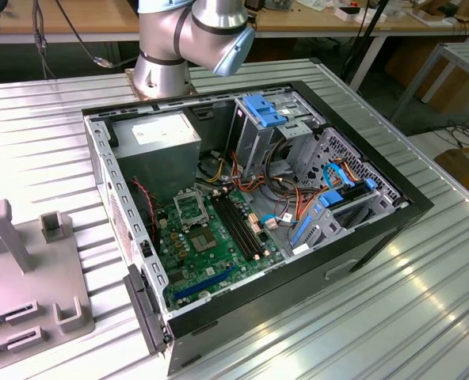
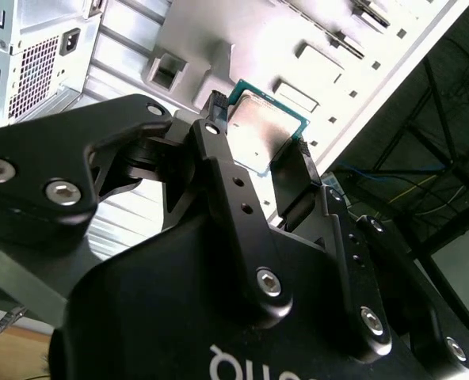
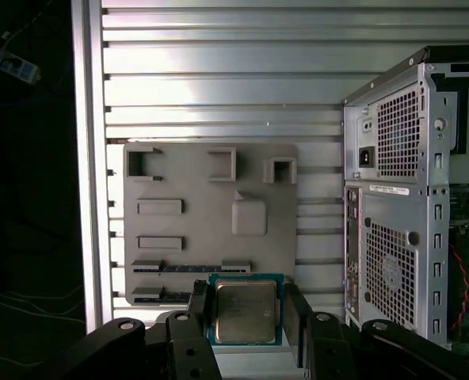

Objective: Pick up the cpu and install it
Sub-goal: 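Pick up the cpu and move it towards the insertion slot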

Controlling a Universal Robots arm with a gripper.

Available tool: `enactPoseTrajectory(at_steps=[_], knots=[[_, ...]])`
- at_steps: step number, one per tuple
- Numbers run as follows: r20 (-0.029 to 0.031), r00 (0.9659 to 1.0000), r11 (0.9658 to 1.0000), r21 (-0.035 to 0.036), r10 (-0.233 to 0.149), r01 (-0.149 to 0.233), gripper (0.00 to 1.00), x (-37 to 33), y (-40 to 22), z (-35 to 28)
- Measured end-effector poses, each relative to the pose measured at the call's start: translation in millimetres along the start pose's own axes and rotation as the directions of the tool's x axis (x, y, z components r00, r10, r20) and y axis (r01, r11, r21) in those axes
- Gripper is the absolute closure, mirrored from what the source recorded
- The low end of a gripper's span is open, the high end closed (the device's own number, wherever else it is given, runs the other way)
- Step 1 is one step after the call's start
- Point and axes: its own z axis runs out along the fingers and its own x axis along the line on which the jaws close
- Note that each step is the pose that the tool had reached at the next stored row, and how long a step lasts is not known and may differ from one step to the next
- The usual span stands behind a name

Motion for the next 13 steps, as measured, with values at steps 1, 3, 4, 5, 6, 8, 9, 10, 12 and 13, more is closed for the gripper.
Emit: enactPoseTrajectory(at_steps=[1, 3, 4, 5, 6, 8, 9, 10, 12, 13], knots=[[0.0000, 1.0000, 1.0000, 0.0000, 0.000, 0.000, 0.53, -0.3, 0.0, 0.0], [0.0000, 1.0000, 1.0000, 0.0000, 0.000, 0.000, 0.53, -1.7, 0.0, 0.0], [0.0000, 1.0000, 1.0000, 0.0000, 0.000, 0.000, 0.53, -2.2, 0.0, 0.0], [0.0000, 1.0000, 1.0000, 0.0000, 0.000, 0.000, 0.53, -2.6, 0.1, 0.0], [0.0000, 1.0000, 1.0000, 0.0000, 0.000, 0.000, 0.53, -3.2, 0.0, 0.0], [0.0001, 1.0000, 1.0000, -0.0001, 0.000, 0.000, 0.53, -4.5, 0.1, 0.0], [0.0001, 1.0000, 1.0000, 0.0000, 0.000, 0.000, 0.53, -5.0, 0.1, 0.0], [0.0000, 1.0000, 1.0000, 0.0000, 0.000, 0.000, 0.53, -5.5, 0.1, 0.0], [0.0001, 1.0000, 1.0000, -0.0001, 0.000, 0.000, 0.53, -6.3, 0.1, 0.0], [0.0000, 1.0000, 1.0000, 0.0000, 0.000, 0.000, 0.53, -6.8, 0.1, 0.0]])
